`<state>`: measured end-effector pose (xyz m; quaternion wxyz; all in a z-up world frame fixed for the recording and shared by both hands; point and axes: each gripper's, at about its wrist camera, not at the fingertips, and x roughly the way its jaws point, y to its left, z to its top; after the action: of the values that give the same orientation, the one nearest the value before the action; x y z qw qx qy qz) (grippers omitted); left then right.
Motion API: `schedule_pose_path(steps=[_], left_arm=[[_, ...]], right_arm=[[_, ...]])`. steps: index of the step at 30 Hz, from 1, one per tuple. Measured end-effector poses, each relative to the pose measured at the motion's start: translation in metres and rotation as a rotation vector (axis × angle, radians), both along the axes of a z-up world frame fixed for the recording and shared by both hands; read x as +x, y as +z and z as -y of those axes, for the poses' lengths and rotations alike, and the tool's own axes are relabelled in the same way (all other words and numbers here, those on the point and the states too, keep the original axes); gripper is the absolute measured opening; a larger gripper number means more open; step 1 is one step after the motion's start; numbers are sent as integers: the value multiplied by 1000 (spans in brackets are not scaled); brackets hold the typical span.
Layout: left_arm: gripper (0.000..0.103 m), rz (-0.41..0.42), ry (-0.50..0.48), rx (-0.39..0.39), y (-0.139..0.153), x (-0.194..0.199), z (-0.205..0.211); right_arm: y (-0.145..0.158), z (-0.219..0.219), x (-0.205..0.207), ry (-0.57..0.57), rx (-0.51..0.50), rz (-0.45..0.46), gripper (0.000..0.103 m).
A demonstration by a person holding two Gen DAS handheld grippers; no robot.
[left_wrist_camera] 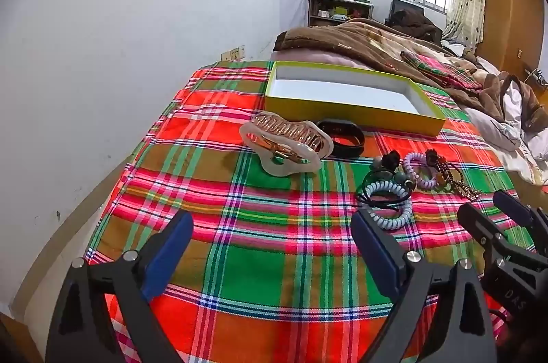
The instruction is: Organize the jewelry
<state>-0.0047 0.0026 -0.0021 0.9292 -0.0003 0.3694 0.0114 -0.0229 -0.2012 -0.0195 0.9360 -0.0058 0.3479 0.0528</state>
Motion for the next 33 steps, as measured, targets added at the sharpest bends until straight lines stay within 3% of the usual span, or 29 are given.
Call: schedule_pose_path(steps=[33], left_arm=[[95,2,9,-5,3,-4,-5]], right_arm=[[1,2,-4,-13,1,4,75]])
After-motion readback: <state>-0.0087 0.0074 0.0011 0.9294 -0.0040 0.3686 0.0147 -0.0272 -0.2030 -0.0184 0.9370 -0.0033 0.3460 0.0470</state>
